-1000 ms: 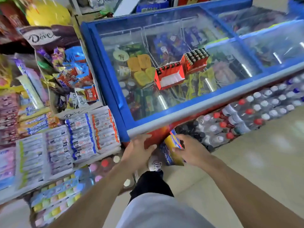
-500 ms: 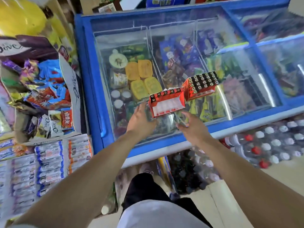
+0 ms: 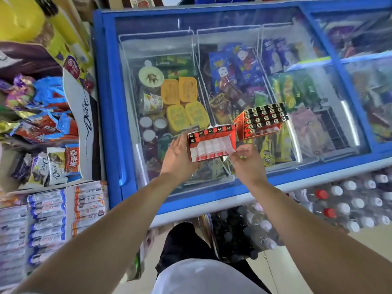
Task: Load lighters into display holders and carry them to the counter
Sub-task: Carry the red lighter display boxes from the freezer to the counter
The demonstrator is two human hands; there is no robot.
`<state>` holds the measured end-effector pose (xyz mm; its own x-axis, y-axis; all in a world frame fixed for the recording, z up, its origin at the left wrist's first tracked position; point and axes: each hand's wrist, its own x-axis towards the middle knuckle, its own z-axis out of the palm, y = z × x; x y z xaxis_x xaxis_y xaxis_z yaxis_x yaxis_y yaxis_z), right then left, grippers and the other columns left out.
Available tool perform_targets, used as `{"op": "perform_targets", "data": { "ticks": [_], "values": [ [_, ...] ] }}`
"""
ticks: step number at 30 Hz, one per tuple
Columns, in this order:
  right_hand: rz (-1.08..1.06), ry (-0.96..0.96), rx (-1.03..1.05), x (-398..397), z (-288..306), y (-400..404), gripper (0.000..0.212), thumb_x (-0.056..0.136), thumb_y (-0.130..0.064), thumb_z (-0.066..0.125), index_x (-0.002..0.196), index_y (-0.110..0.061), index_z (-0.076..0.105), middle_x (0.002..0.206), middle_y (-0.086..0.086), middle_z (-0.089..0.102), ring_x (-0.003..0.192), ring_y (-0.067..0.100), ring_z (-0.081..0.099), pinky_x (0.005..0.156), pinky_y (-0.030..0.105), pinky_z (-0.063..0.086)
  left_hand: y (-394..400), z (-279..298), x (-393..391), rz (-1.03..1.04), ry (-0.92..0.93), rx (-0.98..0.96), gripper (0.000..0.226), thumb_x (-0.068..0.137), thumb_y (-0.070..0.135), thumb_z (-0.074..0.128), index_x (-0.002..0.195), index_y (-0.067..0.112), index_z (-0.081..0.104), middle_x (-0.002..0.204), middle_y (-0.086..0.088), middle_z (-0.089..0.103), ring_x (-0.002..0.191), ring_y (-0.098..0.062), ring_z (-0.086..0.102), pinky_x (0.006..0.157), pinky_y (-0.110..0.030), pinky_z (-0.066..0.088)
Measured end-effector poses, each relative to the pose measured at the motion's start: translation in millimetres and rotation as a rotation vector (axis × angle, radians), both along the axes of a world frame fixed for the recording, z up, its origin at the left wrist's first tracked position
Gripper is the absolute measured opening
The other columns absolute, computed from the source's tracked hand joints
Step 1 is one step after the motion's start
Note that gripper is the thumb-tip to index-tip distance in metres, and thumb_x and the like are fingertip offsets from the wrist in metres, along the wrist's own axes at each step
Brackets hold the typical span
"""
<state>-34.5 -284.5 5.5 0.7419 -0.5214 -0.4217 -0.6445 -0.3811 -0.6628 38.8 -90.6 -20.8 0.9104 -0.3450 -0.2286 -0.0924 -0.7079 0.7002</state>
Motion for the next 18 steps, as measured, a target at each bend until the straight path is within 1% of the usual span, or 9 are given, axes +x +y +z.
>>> {"op": "perform_targets", "data": {
  "ticks": [3, 6, 8, 10, 12, 13, 15, 16, 18],
  "values": [
    [0.016, 0.023, 0.025, 1.7, -4.3, 1.6, 0.045, 0.094, -0.040, 0.066, 0.132, -0.020, 0.053, 0.097, -0.009, 0.069, 0.079, 0.012, 0.067, 0.075, 0.039, 0.058, 7.4, -3.1, -1.5, 0.012, 0.044, -0.008, 0.076, 0.072, 0.031, 0.086, 0.134, 0.018, 0.046, 0.128, 0.000, 0.057, 0.123, -0.020, 0.049, 0.098, -0.027, 0.038],
    [0.098, 0.066, 0.036, -1.9, -12.2, 4.5, 0.051, 0.093, -0.051, 0.061, 0.130, -0.016, 0.060, 0.108, 0.003, 0.071, 0.096, 0.025, 0.067, 0.089, 0.045, 0.055, 18.2, -2.9, -3.0, 0.012, 0.161, 0.010, 0.094, 0.068, 0.036, 0.088, 0.146, 0.023, 0.037, 0.140, 0.005, 0.052, 0.130, -0.018, 0.048, 0.104, -0.033, 0.043],
    [0.105, 0.054, 0.051, -5.5, -15.6, 6.8, 0.048, 0.094, -0.050, 0.060, 0.125, -0.013, 0.063, 0.102, 0.004, 0.069, 0.089, 0.025, 0.063, 0.085, 0.036, 0.051, 24.6, 0.7, -8.2, 0.041, 0.225, -0.023, 0.102, 0.069, 0.033, 0.089, 0.151, 0.025, 0.031, 0.142, 0.008, 0.051, 0.128, -0.016, 0.050, 0.098, -0.027, 0.043],
    [0.087, 0.049, 0.084, -8.7, -15.9, 11.5, 0.047, 0.093, -0.048, 0.062, 0.129, -0.018, 0.063, 0.097, 0.000, 0.064, 0.082, 0.016, 0.053, 0.079, 0.031, 0.046, 30.3, 5.9, -16.5, 0.068, 0.241, -0.064, 0.100, 0.071, 0.029, 0.090, 0.151, 0.024, 0.031, 0.140, 0.006, 0.055, 0.123, -0.016, 0.054, 0.090, -0.023, 0.043],
    [0.074, 0.036, 0.115, -12.7, -11.8, 17.3, 0.039, 0.093, -0.044, 0.064, 0.126, -0.022, 0.064, 0.087, -0.008, 0.062, 0.069, 0.003, 0.048, 0.068, 0.024, 0.045, 36.4, 11.4, -27.5, 0.098, 0.229, -0.114, 0.092, 0.074, 0.025, 0.088, 0.149, 0.026, 0.035, 0.132, 0.009, 0.061, 0.109, -0.012, 0.060, 0.086, -0.024, 0.050],
    [0.081, 0.020, 0.129, -15.4, -9.2, 19.7, 0.031, 0.093, -0.043, 0.066, 0.117, -0.024, 0.065, 0.080, -0.012, 0.060, 0.059, -0.002, 0.046, 0.060, 0.021, 0.042, 39.8, 13.9, -33.4, 0.114, 0.230, -0.140, 0.089, 0.076, 0.022, 0.087, 0.149, 0.029, 0.035, 0.127, 0.011, 0.063, 0.100, -0.009, 0.063, 0.080, -0.024, 0.055],
    [0.107, -0.025, 0.152, -22.1, 2.1, 26.6, 0.018, 0.093, -0.038, 0.068, 0.109, -0.032, 0.062, 0.074, -0.009, 0.067, 0.052, 0.004, 0.057, 0.051, 0.025, 0.046, 47.5, 20.9, -47.5, 0.158, 0.239, -0.197, 0.092, 0.080, 0.015, 0.083, 0.152, 0.035, 0.030, 0.122, 0.016, 0.064, 0.094, -0.004, 0.065, 0.071, -0.019, 0.057],
    [0.120, -0.055, 0.167, -25.6, 10.3, 31.7, 0.021, 0.093, -0.034, 0.069, 0.112, -0.038, 0.059, 0.078, -0.007, 0.072, 0.061, 0.007, 0.065, 0.058, 0.028, 0.054, 51.3, 23.4, -55.2, 0.182, 0.228, -0.221, 0.096, 0.081, 0.014, 0.081, 0.155, 0.038, 0.024, 0.121, 0.017, 0.065, 0.098, -0.001, 0.064, 0.076, -0.018, 0.057],
    [0.127, -0.124, 0.218, -35.7, 19.6, 38.7, 0.029, 0.092, -0.027, 0.071, 0.112, -0.041, 0.057, 0.083, -0.018, 0.072, 0.072, -0.002, 0.068, 0.071, 0.018, 0.055, 59.5, 29.8, -73.0, 0.218, 0.208, -0.269, 0.106, 0.083, 0.014, 0.079, 0.158, 0.044, 0.009, 0.125, 0.017, 0.064, 0.110, -0.002, 0.062, 0.091, -0.022, 0.054]
  ]
}}
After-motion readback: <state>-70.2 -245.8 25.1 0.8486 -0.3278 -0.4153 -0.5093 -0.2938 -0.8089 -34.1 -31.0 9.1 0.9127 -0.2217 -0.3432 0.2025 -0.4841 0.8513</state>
